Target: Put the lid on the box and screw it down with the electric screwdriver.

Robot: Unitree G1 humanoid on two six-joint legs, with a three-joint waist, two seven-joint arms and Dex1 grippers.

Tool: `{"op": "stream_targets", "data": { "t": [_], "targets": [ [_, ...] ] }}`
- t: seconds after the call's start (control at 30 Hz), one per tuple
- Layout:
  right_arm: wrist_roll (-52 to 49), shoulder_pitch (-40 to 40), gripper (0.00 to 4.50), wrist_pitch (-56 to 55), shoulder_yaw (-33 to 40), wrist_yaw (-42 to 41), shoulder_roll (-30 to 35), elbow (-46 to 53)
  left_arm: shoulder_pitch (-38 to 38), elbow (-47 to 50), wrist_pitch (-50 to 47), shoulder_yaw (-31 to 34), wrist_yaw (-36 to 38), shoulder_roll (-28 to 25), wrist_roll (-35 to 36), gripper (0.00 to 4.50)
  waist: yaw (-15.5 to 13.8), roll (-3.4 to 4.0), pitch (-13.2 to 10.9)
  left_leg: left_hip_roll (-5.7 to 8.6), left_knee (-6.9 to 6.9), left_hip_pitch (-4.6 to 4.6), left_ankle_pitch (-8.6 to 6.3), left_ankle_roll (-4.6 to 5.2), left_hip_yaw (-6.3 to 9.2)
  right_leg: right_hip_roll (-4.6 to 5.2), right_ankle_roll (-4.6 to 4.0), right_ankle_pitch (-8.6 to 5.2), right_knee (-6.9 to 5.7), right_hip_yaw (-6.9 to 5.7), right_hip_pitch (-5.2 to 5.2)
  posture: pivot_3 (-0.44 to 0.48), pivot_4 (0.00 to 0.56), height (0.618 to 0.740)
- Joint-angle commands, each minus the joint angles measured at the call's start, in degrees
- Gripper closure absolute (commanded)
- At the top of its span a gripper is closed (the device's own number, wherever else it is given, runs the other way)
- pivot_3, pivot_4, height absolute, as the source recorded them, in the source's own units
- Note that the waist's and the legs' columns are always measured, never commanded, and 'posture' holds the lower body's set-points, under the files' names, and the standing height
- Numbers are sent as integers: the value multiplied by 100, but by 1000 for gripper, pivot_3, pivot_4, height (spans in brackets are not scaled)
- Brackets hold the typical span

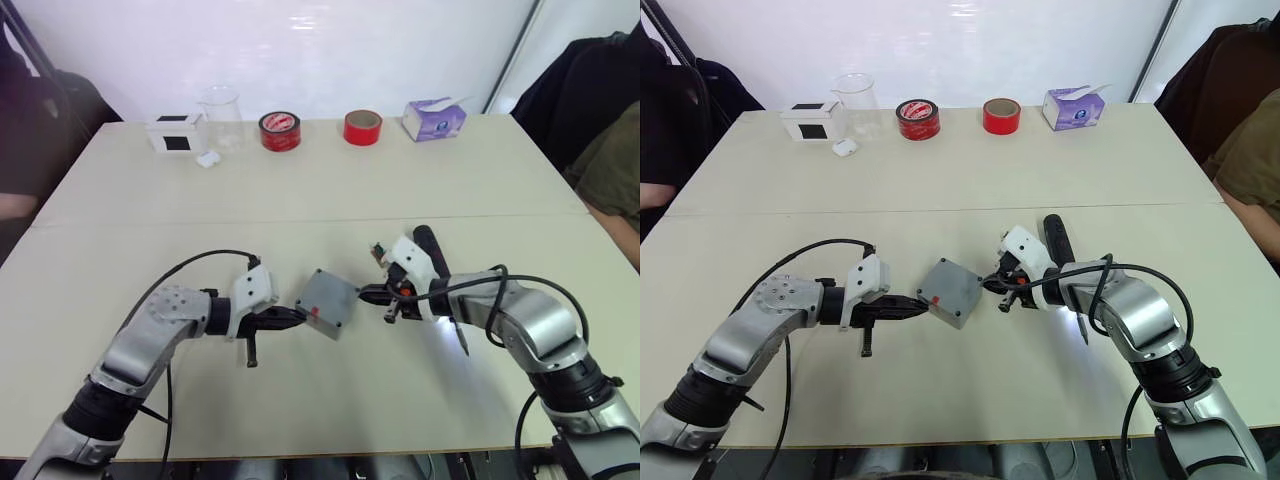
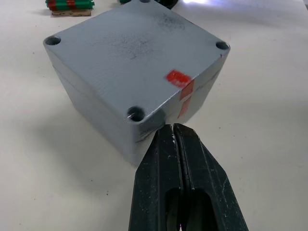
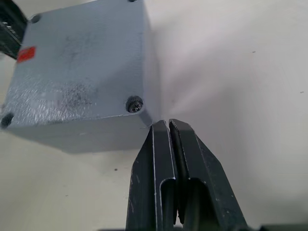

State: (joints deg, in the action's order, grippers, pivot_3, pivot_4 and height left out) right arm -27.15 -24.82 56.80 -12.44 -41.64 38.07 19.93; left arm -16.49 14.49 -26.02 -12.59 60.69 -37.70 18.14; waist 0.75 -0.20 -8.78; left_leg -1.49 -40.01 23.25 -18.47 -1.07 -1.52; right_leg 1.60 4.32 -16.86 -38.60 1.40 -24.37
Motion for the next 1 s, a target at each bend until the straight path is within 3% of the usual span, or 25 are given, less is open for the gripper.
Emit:
{"op": "stream_targets", "data": {
  "t": [0.03, 0.77, 1.0],
  "targets": [
    [-241, 47, 4457, 41, 171, -168, 44, 439, -176, -3, 35, 135, -101, 36, 3, 4500, -3, 0, 0, 0, 0, 0, 0, 0, 0, 0, 0, 0, 0, 0, 0, 0, 150, 740],
    [-460, 235, 4457, 262, 149, -92, 34, 914, -102, -19, 58, 259, -39, -255, 63, 4500, -1, 0, 0, 1, -1, -1, 0, 0, 0, -1, 0, 0, -3, 0, 0, 0, 150, 740],
    [-125, 531, 4457, -57, 511, 434, -4, 832, 44, 152, -78, 473, 24, -444, 229, 4500, -1, 0, 0, 1, -2, -1, 0, 0, 0, 1, 0, 0, -4, 1, 0, 0, 150, 740]
  ]
}}
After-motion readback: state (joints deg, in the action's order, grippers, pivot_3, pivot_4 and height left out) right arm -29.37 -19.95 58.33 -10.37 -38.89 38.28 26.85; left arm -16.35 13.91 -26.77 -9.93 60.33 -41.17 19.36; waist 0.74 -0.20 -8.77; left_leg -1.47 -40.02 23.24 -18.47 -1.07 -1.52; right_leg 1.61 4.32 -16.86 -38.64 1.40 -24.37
